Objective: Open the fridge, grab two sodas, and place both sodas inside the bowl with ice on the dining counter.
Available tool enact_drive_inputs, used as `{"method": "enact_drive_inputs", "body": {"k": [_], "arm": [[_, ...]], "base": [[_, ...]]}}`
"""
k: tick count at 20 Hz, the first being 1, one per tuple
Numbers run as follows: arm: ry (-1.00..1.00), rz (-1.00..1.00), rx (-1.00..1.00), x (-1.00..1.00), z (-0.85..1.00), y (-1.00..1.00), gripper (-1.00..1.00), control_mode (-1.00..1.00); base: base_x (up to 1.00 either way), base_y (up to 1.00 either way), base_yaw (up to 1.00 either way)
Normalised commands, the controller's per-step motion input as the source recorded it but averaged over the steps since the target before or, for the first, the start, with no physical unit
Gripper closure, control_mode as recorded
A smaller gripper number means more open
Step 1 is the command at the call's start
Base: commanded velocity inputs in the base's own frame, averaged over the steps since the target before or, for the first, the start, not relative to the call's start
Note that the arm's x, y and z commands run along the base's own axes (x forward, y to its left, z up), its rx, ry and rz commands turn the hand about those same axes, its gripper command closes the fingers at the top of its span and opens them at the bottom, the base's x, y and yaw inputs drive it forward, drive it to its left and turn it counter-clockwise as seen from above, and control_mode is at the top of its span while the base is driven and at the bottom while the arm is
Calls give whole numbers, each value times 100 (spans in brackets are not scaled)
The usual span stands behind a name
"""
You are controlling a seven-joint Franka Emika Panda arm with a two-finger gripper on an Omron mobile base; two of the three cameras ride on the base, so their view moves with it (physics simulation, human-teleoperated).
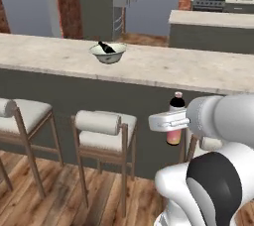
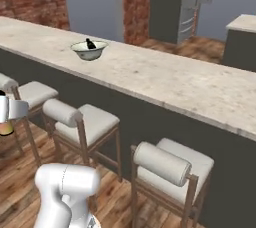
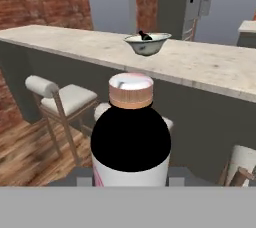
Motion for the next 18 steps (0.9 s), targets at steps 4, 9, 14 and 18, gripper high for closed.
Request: {"method": "enact_drive_inputs", "body": {"k": [4,9,14,18], "arm": [[0,0,0,0,0,0,100,100],[0,0,0,0,0,0,100,100],[0,0,0,0,0,0,100,100],[0,0,0,0,0,0,100,100]], "base": [[98,77,-45],[85,80,-45],[65,75,-49],[69,67,-52]]}}
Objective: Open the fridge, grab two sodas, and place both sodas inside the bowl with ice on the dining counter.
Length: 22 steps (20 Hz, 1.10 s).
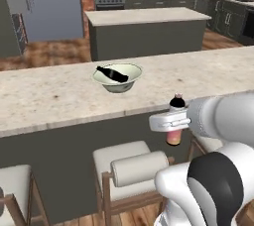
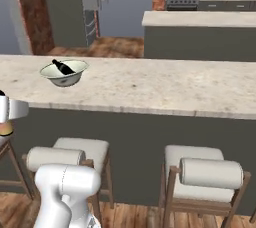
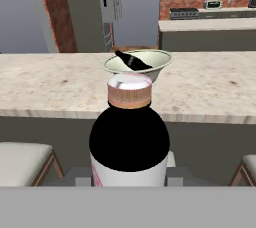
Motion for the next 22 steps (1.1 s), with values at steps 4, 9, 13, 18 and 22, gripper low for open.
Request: {"method": "enact_drive_inputs", "body": {"k": [4,9,13,18,22], "arm": [[0,0,0,0,0,0,100,100],[0,-13,0,57,12,7,100,-100],[0,-3,0,100,53,0,100,-100],[4,0,1,71,61,0,100,-100],[10,0,1,29,51,5,100,-100]], "base": [[87,53,-50],[37,17,-16],[0,0,0],[0,0,0],[0,0,0]]}}
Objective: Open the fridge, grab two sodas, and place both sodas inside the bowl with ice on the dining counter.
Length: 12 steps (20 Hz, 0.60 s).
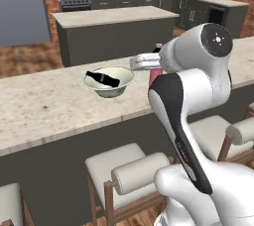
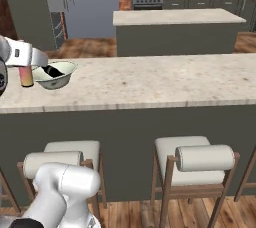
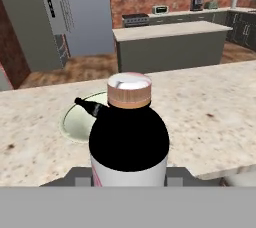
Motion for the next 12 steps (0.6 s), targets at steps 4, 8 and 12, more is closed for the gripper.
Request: {"method": "enact_drive_inputs", "body": {"k": [4,8,12], "arm": [[19,0,0,42,34,19,100,-100],[22,0,0,44,-5,12,100,-100],[12,0,-2,27,-26,11,100,-100]], "base": [[0,0,0],[0,0,0],[0,0,0]]}}
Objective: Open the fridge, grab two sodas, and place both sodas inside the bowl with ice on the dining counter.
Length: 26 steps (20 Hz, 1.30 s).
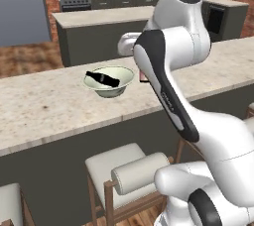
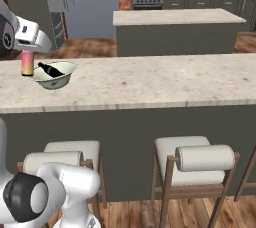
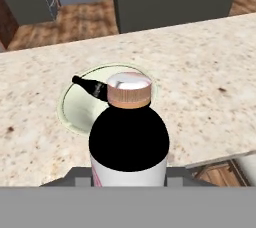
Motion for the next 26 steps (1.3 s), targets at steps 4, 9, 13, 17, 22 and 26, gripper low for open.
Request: {"method": "enact_drive_inputs", "body": {"k": [4,9,13,17,22,26], "arm": [[5,0,-6,21,-37,16,100,-100],[5,0,-4,27,-23,8,100,-100],[12,0,0,42,-25,3,100,-100],[12,0,0,43,-21,6,100,-100],[18,0,0,58,-14,27,100,-100],[20,0,0,61,-14,23,100,-100]], "base": [[0,0,0],[0,0,0],[0,0,0],[0,0,0],[0,0,0],[0,0,0]]}}
